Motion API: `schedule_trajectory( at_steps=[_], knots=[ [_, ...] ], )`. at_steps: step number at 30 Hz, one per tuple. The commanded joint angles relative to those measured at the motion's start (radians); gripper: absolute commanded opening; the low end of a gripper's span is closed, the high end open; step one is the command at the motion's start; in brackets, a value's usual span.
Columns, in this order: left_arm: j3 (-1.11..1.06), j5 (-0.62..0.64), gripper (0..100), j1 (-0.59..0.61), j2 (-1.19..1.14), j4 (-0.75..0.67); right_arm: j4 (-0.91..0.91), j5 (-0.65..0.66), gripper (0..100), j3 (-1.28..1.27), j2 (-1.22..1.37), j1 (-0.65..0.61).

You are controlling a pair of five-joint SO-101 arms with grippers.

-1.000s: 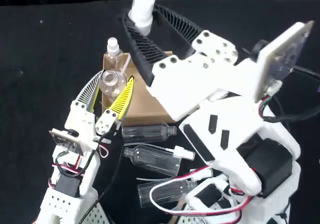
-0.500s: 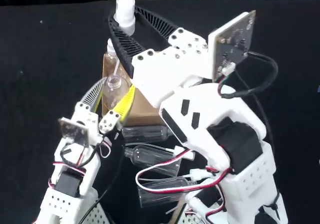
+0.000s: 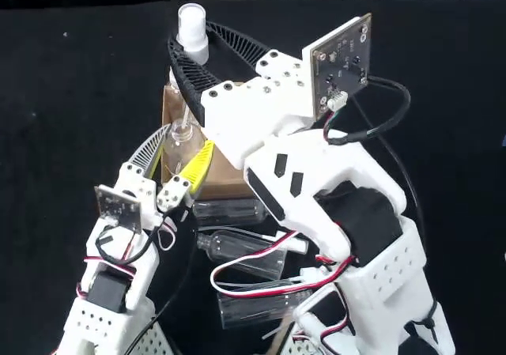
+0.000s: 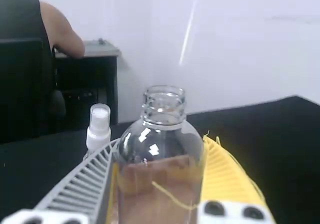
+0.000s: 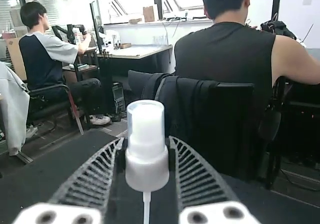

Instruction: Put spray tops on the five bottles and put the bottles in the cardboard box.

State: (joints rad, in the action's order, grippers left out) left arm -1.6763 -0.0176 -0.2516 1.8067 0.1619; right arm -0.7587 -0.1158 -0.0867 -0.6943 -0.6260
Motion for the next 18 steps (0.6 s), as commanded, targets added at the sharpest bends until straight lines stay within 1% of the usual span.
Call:
schedule_trajectory(
  at_steps=[1,3,7,9,14,18],
  knots=[
    [-0.022,0.003,3,0.01,0.018,-0.107,0.028,-0.005,1.1,0.005,-0.019,-0.011],
    [-0.022,0.003,3,0.008,0.018,-0.124,0.028,0.02,1.1,0.004,-0.019,-0.011],
    [-0.022,0.003,3,-0.041,0.018,-0.13,0.029,0.1,1.1,0.004,-0.018,-0.011],
    [-0.022,0.003,3,-0.062,0.018,-0.135,0.031,0.107,1.1,0.01,-0.018,-0.012],
    [-0.022,0.009,3,-0.076,0.02,-0.141,0.1,0.106,1.1,0.012,-0.024,-0.015],
    [-0.015,0.009,3,-0.076,0.02,-0.146,0.091,0.103,1.1,0.002,-0.019,-0.015]
  ],
)
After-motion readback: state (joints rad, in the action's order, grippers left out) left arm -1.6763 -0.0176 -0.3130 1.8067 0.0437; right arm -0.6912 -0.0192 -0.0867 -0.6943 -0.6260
